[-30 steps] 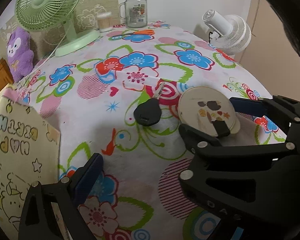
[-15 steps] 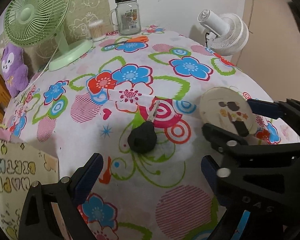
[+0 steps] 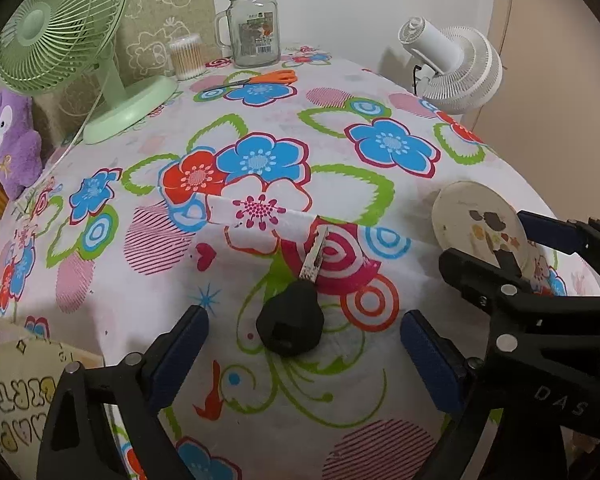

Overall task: Organize rigid objects
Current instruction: 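Grasp the black key fob with the left tool while the right tool holds the compact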

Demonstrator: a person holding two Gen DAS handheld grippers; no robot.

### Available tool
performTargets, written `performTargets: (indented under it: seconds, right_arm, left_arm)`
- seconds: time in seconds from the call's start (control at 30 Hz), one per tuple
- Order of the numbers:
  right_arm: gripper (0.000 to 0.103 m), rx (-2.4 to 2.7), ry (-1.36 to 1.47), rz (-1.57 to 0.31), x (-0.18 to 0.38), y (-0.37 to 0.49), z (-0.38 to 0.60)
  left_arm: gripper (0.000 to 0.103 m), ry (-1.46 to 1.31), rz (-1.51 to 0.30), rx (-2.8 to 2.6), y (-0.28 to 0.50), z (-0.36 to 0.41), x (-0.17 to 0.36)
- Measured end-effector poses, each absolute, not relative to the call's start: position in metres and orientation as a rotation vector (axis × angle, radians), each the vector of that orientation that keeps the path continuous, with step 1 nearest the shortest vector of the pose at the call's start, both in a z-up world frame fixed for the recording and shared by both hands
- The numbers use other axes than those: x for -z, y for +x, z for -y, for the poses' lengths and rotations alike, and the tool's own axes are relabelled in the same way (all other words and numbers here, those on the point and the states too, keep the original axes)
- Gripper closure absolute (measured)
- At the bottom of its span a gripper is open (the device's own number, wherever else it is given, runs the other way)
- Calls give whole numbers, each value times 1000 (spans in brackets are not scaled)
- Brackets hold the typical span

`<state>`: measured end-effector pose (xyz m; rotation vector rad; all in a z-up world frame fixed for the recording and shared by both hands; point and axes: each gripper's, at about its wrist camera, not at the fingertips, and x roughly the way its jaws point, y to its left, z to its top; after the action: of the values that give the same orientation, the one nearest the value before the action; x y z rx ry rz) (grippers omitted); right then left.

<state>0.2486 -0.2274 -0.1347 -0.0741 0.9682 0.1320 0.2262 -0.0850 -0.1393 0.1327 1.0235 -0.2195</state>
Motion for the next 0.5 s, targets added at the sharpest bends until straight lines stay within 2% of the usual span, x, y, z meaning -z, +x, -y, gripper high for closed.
performTargets:
  seconds: [0.13, 0.2, 0.27, 0.33, 0.37, 0.5]
  right_arm:
    - [24, -132, -51, -971, 135, 251, 229]
    - [24, -134, -46, -974, 136, 252, 228]
    - [24, -138, -42, -975, 136, 252, 227]
    - [24, -143, -37, -976, 135, 252, 227]
    - [24, -143, -38, -974, 134, 252, 226]
    - [24, -137, -51, -973, 133, 249, 223]
  left_arm:
    - [22, 122, -1018, 241, 225, 83, 136]
    - [35, 123, -1013, 249, 224, 84, 134]
    - [55, 124, -1008, 263, 223, 84, 132]
    - [68, 124, -1007, 269, 222, 85, 131]
    - [72, 125, -1009, 272, 222, 86, 130]
    - [72, 132, -1012, 258, 219, 86, 130]
